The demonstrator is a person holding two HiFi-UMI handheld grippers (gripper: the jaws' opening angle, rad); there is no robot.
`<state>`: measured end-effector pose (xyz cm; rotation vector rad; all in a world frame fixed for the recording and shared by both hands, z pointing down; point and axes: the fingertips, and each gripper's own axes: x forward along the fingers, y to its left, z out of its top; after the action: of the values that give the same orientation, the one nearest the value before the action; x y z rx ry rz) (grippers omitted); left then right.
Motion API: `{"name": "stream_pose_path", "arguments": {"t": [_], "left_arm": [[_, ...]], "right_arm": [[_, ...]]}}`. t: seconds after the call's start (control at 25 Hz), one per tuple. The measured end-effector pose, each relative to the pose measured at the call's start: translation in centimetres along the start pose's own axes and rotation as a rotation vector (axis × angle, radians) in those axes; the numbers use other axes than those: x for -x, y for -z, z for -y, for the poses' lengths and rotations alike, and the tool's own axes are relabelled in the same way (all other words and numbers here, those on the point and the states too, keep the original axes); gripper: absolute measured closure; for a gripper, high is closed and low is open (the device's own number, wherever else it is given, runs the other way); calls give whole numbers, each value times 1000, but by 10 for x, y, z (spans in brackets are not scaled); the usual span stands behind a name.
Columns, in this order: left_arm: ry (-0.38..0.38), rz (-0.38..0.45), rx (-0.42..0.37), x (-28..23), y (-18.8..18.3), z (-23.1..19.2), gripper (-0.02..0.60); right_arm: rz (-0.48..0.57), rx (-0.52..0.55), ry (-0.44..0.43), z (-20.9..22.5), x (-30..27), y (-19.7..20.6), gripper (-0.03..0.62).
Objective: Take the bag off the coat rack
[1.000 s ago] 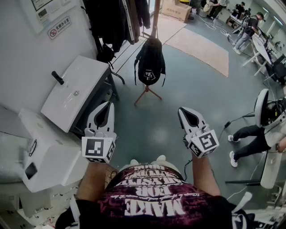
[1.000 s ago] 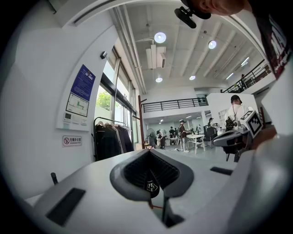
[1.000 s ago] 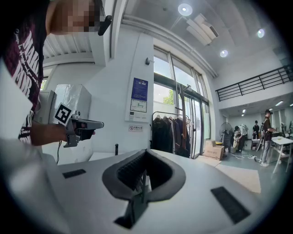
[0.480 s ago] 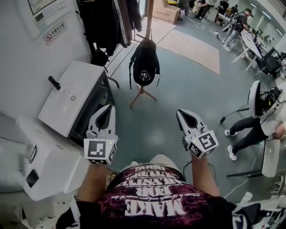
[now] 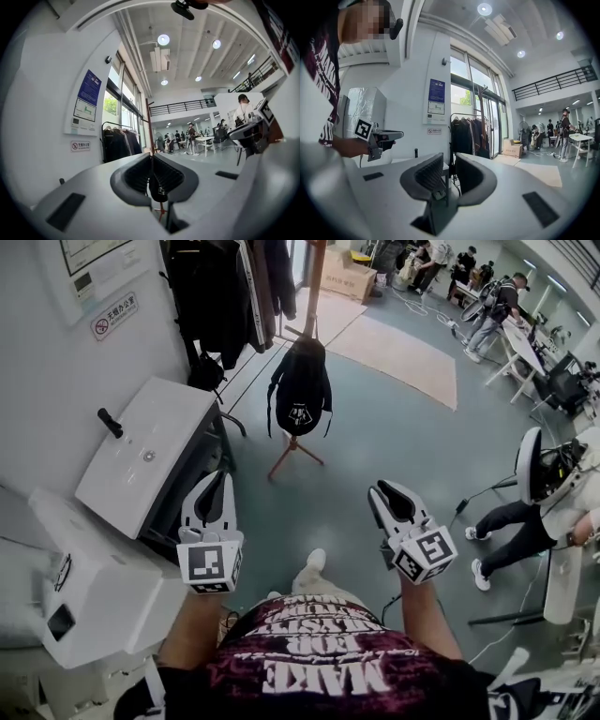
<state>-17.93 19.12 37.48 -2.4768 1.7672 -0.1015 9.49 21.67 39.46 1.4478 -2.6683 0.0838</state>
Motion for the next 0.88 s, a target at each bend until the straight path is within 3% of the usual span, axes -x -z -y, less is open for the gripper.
{"name": "stream_pose_path", "arguments": {"t": [0.12,0.28,0.68,0.88], "left_arm": [[-37,24,-2,-17,-5,-5,574],[1,63,30,-44,-11,-3,575],[54,-16,50,-128,9,-2,572],[92,-5,68,-157,6,6,515]], "right_arm": [[17,-2,-22,9,-17,-5,494],[3,-9,-49,29,-45,-2,488],[-22,-15,-89,83,-113,-1,479],[-24,-8,-94,106,-128,-8,476]]}}
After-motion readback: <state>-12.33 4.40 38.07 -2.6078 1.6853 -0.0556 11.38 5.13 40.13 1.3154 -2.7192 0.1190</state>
